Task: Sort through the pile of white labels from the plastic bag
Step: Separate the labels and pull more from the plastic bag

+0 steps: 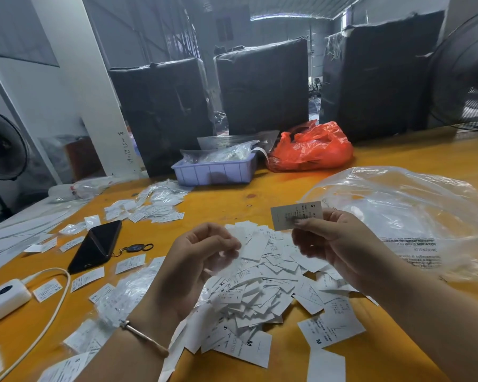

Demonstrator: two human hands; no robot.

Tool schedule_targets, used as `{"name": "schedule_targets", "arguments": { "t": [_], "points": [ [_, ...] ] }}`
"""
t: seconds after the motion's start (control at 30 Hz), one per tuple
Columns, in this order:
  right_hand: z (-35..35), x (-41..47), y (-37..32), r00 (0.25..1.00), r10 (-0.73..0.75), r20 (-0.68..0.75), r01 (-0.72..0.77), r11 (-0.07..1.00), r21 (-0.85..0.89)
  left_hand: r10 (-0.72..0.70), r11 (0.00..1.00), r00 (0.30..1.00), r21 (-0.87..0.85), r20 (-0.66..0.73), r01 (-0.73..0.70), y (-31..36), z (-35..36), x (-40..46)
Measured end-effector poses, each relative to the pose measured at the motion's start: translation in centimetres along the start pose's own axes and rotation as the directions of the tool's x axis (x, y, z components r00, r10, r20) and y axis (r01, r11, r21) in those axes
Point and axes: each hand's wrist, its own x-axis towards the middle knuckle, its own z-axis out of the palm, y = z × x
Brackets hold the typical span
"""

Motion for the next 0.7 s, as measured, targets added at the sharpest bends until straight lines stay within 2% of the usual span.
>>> {"name": "schedule_targets", "arguments": {
  "t": [0.1,0.23,0.33,0.53,0.7],
  "points": [
    [0.14,-0.09,0.18,0.999,0.003,0.04,-0.001,0.999,-0.05,-0.012,0.997,1.0,-0.077,0.017,0.013,-0.06,-0.03,0.09],
    [0.26,-0.32,0.21,0.996,-0.035,0.076,0.046,0.99,-0.135,-0.017,0.996,0.997,-0.091,0.076,0.024,-0.01,0.17,-0.04],
    [0.24,-0.33,0.11,0.993,-0.096,0.075,0.107,0.981,-0.164,-0.024,0.999,0.995,-0.046,0.098,0.029,-0.09,0.39,-0.22],
    [0.44,-0.5,0.23,0.974,-0.207,0.089,0.223,0.939,-0.261,-0.007,0.997,1.0,0.081,0.024,0.005,-0.27,0.6,-0.33],
    [0.34,-0.54,0.4,0.966,-0.252,0.056,0.257,0.925,-0.279,-0.014,0.998,0.999,0.067,0.039,0.012,0.04,0.67,-0.4]
  ]
}}
